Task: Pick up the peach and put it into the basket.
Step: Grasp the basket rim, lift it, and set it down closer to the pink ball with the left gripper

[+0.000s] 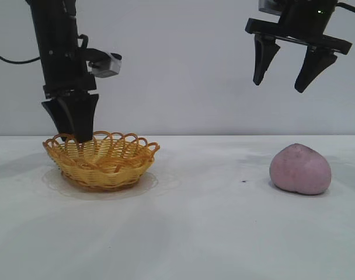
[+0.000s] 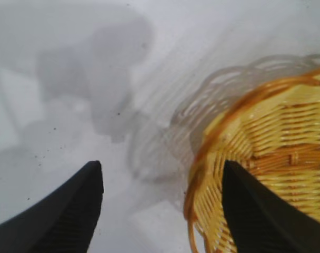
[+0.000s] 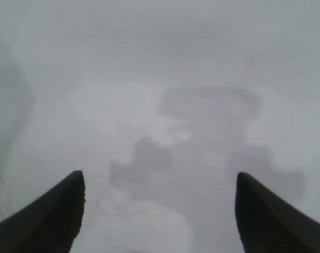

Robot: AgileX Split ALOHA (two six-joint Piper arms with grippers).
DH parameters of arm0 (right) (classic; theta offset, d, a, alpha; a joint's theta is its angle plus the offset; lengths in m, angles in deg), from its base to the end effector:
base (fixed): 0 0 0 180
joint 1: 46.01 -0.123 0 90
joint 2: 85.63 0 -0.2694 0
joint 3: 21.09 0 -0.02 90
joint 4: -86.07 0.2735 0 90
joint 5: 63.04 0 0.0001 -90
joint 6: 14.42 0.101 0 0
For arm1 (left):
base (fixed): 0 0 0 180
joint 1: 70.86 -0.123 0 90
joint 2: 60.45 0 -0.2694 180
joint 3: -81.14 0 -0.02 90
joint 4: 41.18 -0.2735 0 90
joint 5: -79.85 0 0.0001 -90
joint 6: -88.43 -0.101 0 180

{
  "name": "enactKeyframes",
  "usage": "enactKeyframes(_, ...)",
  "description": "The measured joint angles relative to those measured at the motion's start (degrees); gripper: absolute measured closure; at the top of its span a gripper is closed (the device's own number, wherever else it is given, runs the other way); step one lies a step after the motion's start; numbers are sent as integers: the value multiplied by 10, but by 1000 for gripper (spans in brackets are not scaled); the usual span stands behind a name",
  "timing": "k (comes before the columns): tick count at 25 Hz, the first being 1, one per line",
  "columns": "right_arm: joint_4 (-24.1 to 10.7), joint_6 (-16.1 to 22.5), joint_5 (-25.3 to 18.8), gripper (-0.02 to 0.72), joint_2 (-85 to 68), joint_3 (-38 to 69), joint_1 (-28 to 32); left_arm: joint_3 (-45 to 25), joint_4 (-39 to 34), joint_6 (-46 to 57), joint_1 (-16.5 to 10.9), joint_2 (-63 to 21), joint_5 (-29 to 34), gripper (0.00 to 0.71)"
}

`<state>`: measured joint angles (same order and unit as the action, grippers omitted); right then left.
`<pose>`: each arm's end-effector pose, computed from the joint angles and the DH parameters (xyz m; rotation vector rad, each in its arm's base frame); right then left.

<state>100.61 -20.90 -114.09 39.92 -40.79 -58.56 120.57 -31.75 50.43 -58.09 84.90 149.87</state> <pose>0.4500 0.1204 0.1962 -0.2897 2.7174 0.3444 0.4818 -0.1251 0.1209 1.2295 2.7708 -0.2087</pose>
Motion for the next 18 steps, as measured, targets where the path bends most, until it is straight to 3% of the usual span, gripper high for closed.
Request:
enactKeyframes(2,0,0,0,195,0,0,0,1,0,0,0,10,0,244)
enactKeyframes(8,0,0,0,195,0,0,0,7,11,2,1,22,7,559)
enactKeyframes(10,-1,0,0,195,0,0,0,9,17,23,4,16,18,632)
enactKeyframes(13,-2,0,0,195,0,0,0,11,20,77,8,11,22,633)
enactKeyframes(14,-3,0,0,195,0,0,0,11,21,93,9,10,19,674)
enactKeyframes(16,-5,0,0,195,0,0,0,11,28,125,9,5,15,659)
enactKeyframes(17,-7,0,0,195,0,0,0,11,29,147,9,0,12,710)
enactKeyframes(18,-8,0,0,195,0,0,0,11,29,171,9,-5,12,710)
